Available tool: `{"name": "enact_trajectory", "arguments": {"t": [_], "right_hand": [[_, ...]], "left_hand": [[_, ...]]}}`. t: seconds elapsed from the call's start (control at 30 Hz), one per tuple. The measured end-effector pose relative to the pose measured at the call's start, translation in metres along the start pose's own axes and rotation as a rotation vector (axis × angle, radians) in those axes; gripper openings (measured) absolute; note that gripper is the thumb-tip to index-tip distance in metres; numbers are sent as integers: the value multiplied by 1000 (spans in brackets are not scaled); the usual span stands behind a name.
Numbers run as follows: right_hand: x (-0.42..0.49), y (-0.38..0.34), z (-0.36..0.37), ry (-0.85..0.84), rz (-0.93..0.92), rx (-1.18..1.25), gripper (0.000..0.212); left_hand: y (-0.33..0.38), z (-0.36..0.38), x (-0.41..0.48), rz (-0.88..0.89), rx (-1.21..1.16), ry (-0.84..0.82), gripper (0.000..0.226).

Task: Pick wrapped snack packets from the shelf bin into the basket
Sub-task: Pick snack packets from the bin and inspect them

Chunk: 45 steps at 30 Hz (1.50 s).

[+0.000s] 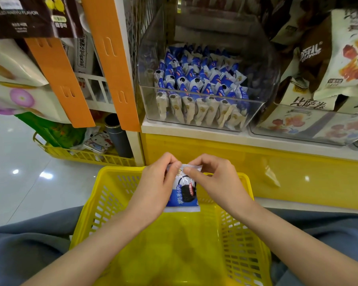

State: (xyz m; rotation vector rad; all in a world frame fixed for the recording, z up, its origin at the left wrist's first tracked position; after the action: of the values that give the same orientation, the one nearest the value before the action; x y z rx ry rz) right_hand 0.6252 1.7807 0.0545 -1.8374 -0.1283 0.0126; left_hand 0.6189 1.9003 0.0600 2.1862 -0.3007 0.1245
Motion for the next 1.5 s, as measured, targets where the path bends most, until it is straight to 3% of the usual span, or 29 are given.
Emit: {"name": "enact_trajectory", "arguments": {"t": [0.17,0.3,0.4,0.5,0.57,0.67,0.73,0.87,1.0,1.07,1.2,1.5], "right_hand": [[-4,-28,-8,51,-248,-283,7],[-2,-28,-29,200,-210,-152,8],[0,-32,-35,232,-234,-50,6],[-6,-44,-20,115,-387,-142,3],[-15,-52,-3,12,-514,-317,7],[-20,-49,17,-124,-584,-481,16],[-15,-44,14,-109,-482,-404,23],[2,-19,-18,130,-66,-1,28],[1,17,5,-58,369,445,24],[-2,18,12,-81,396,470,18],[-1,23,1,39,401,535,20],[-3,26,2,63,412,541,27]], "left_hand": [[-2,4,5,-57,-106,-11,22],[-15,-1,4,-172,-55,67,7],[-32,9,5,-344,-141,-12,26],[-43,31,-2,-638,-614,-134,49],[-38,33,-2,-644,-759,-155,49],[-35,19,2,-550,-757,-71,26],[-36,9,4,-497,-658,-2,19],[-25,5,6,-414,-601,13,18],[-18,9,7,-370,-600,-26,17],[-17,2,8,-301,-428,30,21],[-2,-6,7,-87,-15,95,42],[-1,0,8,26,138,27,27]]}}
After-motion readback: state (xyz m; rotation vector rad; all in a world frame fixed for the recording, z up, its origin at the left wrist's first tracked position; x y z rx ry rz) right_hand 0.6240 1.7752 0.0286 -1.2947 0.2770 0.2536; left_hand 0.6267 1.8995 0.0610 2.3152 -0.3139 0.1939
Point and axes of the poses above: each hand's wrist, its own x-axis towards the middle knuckle, its own z-axis out of the palm, y = z × x, the point moved 10 cm from there along x, towards the middle knuckle, and after that the axes turned 9 degrees about x, right-handed, at the moved point
